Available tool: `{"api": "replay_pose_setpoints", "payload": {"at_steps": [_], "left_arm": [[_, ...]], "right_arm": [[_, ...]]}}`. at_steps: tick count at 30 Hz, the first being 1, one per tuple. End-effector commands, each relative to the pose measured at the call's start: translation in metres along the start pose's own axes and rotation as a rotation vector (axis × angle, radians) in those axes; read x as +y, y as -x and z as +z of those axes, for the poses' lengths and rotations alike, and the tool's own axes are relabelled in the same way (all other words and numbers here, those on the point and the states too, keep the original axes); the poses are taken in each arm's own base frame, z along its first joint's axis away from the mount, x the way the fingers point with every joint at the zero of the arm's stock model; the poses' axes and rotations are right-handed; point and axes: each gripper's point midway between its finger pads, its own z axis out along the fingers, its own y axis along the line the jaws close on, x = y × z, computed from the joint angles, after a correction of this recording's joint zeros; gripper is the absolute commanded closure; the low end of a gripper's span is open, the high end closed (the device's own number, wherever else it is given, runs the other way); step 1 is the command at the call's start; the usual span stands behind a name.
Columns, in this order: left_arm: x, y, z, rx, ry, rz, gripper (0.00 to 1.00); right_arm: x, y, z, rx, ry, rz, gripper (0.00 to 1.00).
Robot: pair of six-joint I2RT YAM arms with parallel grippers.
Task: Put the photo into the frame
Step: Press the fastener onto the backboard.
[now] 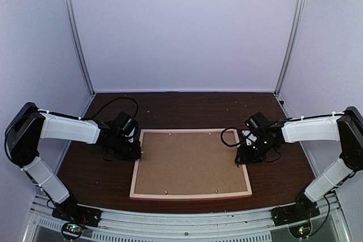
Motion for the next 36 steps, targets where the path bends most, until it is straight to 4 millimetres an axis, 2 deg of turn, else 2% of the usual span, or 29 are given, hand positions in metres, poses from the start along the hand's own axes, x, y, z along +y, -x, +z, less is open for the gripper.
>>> {"api": "replay_pose_setpoints", "payload": {"at_steps": [1, 17, 25, 36], "left_arm": [[0.003, -0.002, 0.002, -0.005, 0.018, 0.039, 0.97], [0.005, -0.004, 0.002, -0.003, 0.025, 0.039, 0.97], [0.007, -0.004, 0.002, -0.004, 0.033, 0.04, 0.98], [0.009, -0.004, 0.002, -0.003, 0.043, 0.044, 0.98]], "right_arm": [[-0.001, -0.003, 0.0, -0.021, -0.025, 0.012, 0.48], [-0.013, -0.012, 0.01, 0.019, -0.086, 0.012, 0.54], [-0.02, -0.023, 0.017, 0.055, -0.108, 0.012, 0.56], [-0.019, -0.026, 0.02, 0.098, -0.046, -0.008, 0.59]]}}
